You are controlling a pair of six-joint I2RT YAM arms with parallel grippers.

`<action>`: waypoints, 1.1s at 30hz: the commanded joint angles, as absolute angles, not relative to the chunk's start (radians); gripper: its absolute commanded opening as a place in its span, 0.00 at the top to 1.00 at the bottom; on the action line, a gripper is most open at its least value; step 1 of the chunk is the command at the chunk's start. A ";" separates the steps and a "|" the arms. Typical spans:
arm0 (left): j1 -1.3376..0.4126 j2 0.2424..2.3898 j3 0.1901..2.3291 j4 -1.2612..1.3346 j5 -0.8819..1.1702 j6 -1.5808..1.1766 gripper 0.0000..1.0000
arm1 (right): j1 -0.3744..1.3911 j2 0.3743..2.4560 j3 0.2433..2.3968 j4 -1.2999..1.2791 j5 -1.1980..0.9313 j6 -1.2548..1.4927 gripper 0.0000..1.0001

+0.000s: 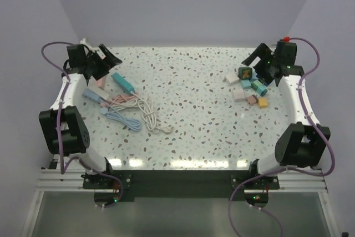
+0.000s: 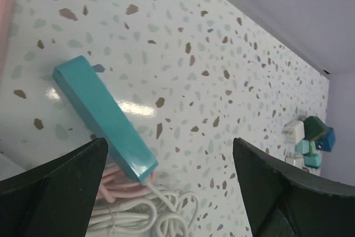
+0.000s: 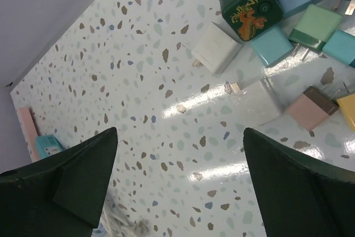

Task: Pull the plug off the socket

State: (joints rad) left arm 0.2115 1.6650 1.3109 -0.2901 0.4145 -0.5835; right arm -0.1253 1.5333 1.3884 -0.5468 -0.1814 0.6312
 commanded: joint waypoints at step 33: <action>-0.064 1.172 1.023 0.276 0.907 -0.749 0.00 | 0.087 0.900 1.417 -0.865 -0.235 0.454 0.01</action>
State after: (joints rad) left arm -0.0483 1.1652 1.0168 0.1616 0.8448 -0.6994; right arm 0.0715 0.9020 1.3663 -0.8349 -0.2295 0.4328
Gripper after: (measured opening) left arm 0.997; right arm 0.985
